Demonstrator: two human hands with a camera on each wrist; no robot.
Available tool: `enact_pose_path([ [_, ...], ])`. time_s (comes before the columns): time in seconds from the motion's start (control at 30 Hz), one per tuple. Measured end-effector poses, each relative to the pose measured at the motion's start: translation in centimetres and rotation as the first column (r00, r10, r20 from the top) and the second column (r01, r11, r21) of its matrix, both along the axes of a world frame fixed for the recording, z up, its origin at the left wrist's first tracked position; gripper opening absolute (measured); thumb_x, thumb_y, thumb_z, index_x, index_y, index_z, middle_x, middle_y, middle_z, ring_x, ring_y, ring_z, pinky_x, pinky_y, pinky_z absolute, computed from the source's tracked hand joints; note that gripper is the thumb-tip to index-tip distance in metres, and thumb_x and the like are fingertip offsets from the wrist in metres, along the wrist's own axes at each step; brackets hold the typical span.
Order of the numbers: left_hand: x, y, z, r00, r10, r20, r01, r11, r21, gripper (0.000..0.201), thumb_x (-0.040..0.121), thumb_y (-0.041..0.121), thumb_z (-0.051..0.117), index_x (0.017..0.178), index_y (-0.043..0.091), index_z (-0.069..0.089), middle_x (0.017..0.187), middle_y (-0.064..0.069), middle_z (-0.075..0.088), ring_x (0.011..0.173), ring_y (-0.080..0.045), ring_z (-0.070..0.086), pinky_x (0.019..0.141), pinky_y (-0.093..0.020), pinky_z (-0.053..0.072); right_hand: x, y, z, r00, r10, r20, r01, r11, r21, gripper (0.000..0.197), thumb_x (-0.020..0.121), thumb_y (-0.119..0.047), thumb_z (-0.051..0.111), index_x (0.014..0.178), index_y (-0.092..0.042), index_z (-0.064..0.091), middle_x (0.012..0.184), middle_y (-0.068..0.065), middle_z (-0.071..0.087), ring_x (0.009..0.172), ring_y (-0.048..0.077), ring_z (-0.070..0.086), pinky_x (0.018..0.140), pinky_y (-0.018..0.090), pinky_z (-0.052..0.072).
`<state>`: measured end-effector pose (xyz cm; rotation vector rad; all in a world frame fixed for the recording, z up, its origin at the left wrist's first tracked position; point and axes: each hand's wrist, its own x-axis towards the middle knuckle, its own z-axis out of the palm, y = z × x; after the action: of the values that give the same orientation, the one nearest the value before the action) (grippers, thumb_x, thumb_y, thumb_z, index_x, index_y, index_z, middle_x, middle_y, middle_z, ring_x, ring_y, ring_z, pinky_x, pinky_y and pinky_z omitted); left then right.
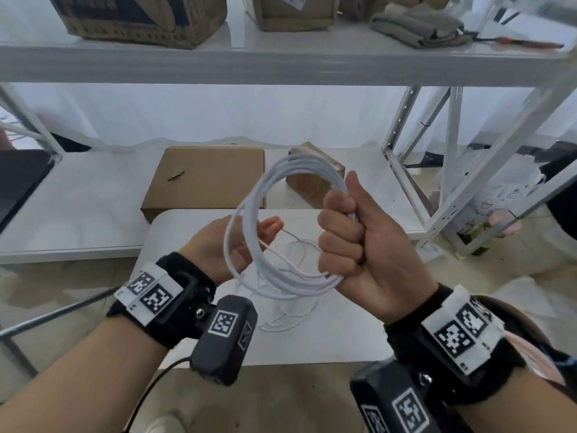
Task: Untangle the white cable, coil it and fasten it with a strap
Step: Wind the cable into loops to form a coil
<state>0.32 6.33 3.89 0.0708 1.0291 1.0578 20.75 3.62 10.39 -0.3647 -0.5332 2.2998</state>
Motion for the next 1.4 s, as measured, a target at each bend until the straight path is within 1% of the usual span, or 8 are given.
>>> enact_pose_path([
  [0.17,-0.6,-0.6,0.5,0.961,0.083,-0.265,-0.067,0.995,0.069,0.027,0.093,-0.009,0.049,0.117,-0.013,0.06,0.114,-0.022,0.068,0.091,-0.025,0.069,0.069,-0.027,0.062,1.7,-0.3,0.3,0.996,0.084,-0.012,-0.083,0.993,0.083,0.039,0.098,-0.049,0.044,0.072,-0.021,0.047,0.055,-0.009,0.018,0.043,0.008,0.014,0.037,0.018,0.016],
  [0.3,0.4,-1.9,3.5,0.89,-0.011,-0.456,0.15,0.951,0.271,0.023,0.101,-0.005,0.037,0.107,-0.002,0.06,0.1,-0.013,0.068,0.091,-0.022,0.066,0.072,-0.019,0.057,2.0,-0.1,0.8,0.962,-0.06,0.266,0.005,0.979,0.205,0.043,0.095,-0.054,0.042,0.066,-0.023,0.044,0.054,-0.009,0.014,0.044,0.008,0.008,0.038,0.019,0.011],
  [0.6,1.6,-3.2,6.2,0.889,0.044,-0.455,0.243,0.798,0.552,0.024,0.102,0.009,0.046,0.115,-0.002,0.063,0.115,-0.023,0.07,0.098,-0.031,0.069,0.083,-0.036,0.06,0.4,1.7,-1.6,0.845,-0.174,0.506,-0.081,0.893,0.443,0.045,0.085,-0.055,0.053,0.069,-0.017,0.034,0.057,-0.003,0.019,0.046,0.01,0.013,0.044,0.024,0.013],
  [0.73,1.3,-3.2,6.4,0.896,-0.006,-0.444,0.274,0.793,0.544,0.023,0.098,0.008,0.046,0.105,0.003,0.067,0.105,-0.02,0.071,0.088,-0.03,0.07,0.064,-0.031,0.058,-0.3,2.4,-2.8,0.756,-0.346,0.556,-0.075,0.798,0.598,0.033,0.087,-0.045,0.065,0.076,-0.018,0.051,0.057,-0.005,0.029,0.045,0.011,0.021,0.044,0.023,0.022],
  [0.9,1.5,-3.4,6.0,0.768,0.013,-0.64,0.408,0.761,0.504,0.026,0.099,0.011,0.048,0.109,0.0,0.069,0.084,-0.014,0.069,0.063,-0.016,0.059,0.054,-0.026,0.045,-0.4,2.9,-3.3,0.726,-0.376,0.576,-0.154,0.727,0.669,0.049,0.083,-0.025,0.075,0.126,-0.008,0.058,0.073,0.008,0.047,0.053,0.012,0.033,0.048,0.023,0.031],
  [1.07,1.5,-3.8,5.8,0.66,0.126,-0.74,0.482,0.685,0.546,0.019,0.09,0.03,0.068,0.102,0.016,0.074,0.073,0.003,0.069,0.061,-0.007,0.058,0.056,-0.022,0.047,-0.5,3.1,-3.8,0.732,-0.374,0.57,-0.141,0.735,0.663,0.031,0.091,-0.014,0.068,0.118,0.001,0.066,0.068,0.001,0.04,0.057,0.011,0.032,0.051,0.022,0.033],
  [1.23,1.8,-3.9,5.1,0.46,0.148,-0.875,0.644,0.624,0.444,0.027,0.085,0.015,0.078,0.11,0.02,0.069,0.088,0.004,0.075,0.072,-0.008,0.07,0.065,-0.019,0.052,-0.4,3.3,-4.1,0.628,-0.432,0.647,-0.069,0.798,0.599,0.021,0.099,-0.01,0.058,0.116,0.0,0.065,0.059,-0.005,0.038,0.05,0.009,0.032,0.05,0.02,0.035],
  [1.4,2.4,-3.8,5.0,0.494,0.181,-0.85,0.597,0.641,0.483,0.01,0.095,0.02,0.065,0.104,0.02,0.069,0.068,0.009,0.067,0.054,-0.001,0.052,0.054,-0.016,0.043,-0.6,3.0,-4.3,0.542,-0.495,0.68,-0.105,0.762,0.639,0.022,0.102,-0.014,0.051,0.112,0.001,0.063,0.058,-0.007,0.043,0.052,0.011,0.038,0.052,0.026,0.04],
])
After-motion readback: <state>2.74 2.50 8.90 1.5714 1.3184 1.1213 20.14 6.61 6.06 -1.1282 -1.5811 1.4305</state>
